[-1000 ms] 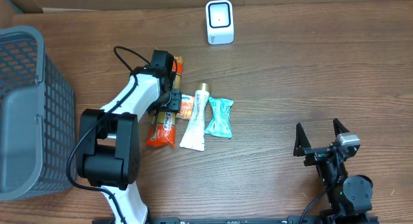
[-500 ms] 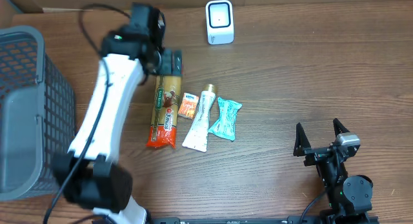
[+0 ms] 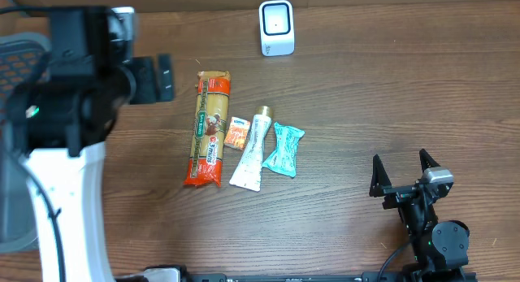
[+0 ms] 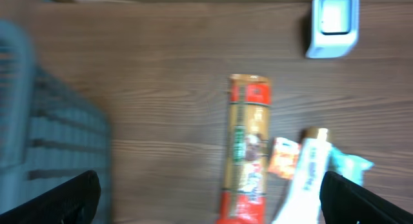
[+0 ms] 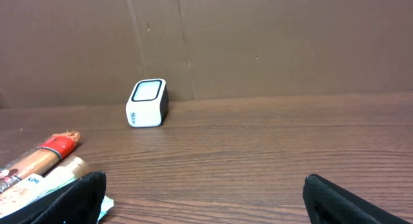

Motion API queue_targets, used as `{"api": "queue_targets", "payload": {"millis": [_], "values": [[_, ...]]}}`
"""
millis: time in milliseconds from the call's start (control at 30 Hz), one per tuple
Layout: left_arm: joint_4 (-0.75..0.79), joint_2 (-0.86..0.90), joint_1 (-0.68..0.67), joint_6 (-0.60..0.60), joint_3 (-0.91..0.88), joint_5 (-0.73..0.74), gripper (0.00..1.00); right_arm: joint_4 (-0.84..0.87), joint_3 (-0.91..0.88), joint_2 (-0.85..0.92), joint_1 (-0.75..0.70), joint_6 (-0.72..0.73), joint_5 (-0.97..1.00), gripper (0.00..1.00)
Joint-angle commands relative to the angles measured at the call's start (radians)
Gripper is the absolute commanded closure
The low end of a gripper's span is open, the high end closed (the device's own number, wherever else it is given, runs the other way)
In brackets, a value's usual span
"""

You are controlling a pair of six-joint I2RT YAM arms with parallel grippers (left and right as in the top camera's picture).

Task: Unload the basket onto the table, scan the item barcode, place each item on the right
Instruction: 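Release the spaghetti and raise the left gripper beside the basket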

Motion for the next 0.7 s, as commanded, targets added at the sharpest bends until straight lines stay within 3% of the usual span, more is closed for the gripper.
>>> {"api": "queue_targets", "payload": {"millis": [0, 133, 267, 667], "values": [[-0.012, -0.017, 0.106, 0.213, 0.015, -0.003, 0.0, 0.003, -0.011, -0.01, -0.002, 0.008, 0.007, 0.0], [-0.012, 0.002, 0.219, 0.215, -0.001, 0.023, 0.0, 0.003, -0.011, -0.01, -0.002, 0.008, 0.007, 0.0], [-0.016, 0.032, 0.288, 0.215, -0.009, 0.138, 0.0, 0.003, -0.011, -0.01, -0.002, 0.008, 0.007, 0.0], [-0.059, 0.084, 0.298, 0.216, -0.009, 0.158, 0.0, 0.003, -0.011, -0.01, -0.002, 0.008, 0.007, 0.0]]}}
